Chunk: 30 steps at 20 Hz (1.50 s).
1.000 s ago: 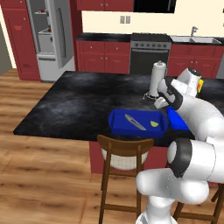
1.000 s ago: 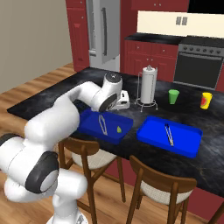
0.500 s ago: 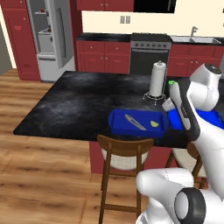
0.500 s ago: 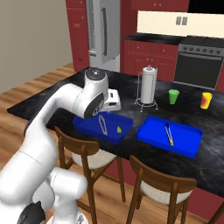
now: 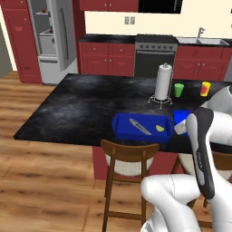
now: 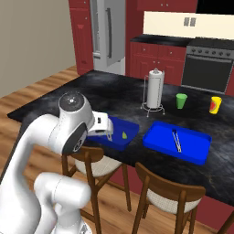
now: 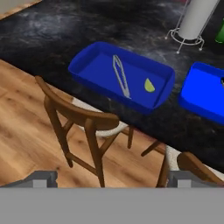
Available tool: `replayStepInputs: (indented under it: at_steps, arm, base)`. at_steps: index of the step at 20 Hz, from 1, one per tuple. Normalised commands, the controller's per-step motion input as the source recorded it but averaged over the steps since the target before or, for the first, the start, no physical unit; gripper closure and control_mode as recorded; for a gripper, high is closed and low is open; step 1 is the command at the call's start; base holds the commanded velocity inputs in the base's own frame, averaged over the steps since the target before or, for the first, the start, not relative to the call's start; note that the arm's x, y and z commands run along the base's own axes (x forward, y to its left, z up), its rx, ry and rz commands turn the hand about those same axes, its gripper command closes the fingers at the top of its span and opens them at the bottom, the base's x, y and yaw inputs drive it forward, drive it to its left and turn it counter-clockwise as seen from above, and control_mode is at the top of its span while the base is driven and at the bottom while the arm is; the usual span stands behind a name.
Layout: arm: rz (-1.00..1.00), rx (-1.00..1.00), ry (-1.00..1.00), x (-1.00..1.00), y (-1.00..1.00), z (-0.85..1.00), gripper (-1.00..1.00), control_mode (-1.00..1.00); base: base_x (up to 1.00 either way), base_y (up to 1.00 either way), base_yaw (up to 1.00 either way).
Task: Gather the bell pepper and lemon wedge from the fridge and place them on a tray on the dining counter. Then gather the steak and chicken drumstick from the fridge and place them on the other tray.
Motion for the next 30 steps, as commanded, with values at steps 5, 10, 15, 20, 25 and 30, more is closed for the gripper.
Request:
replayStepInputs:
  at_steps: [5,10,15,20,25,30]
  arm:
    - [-0.05,0.00,0.00,-0.28,0.02,0.00,-1.00,-1.00]
    - [0.00,0.00,0.00,0.00,0.00,0.00,-1.00,1.00]
    - [0.00,0.00,0.00,0.00,0.00,0.00,-1.00,1.00]
    - [0.00,0.00,0.00,0.00,0.00,0.00,-1.00,1.00]
    - [0.00,0.00,0.00,0.00,0.00,0.00,-1.00,1.00]
    - [0.00,0.00,0.00,0.00,0.00,0.00,-1.00,1.00]
  base:
    - [0.00,0.00,0.00]
    - [-0.08,0.01,0.00]
    - [-0.66,0.25,0.00]
    - [-0.36,0.55,0.00]
    - [0.04,1.00,-0.07]
    - [0.36,1.00,-0.18]
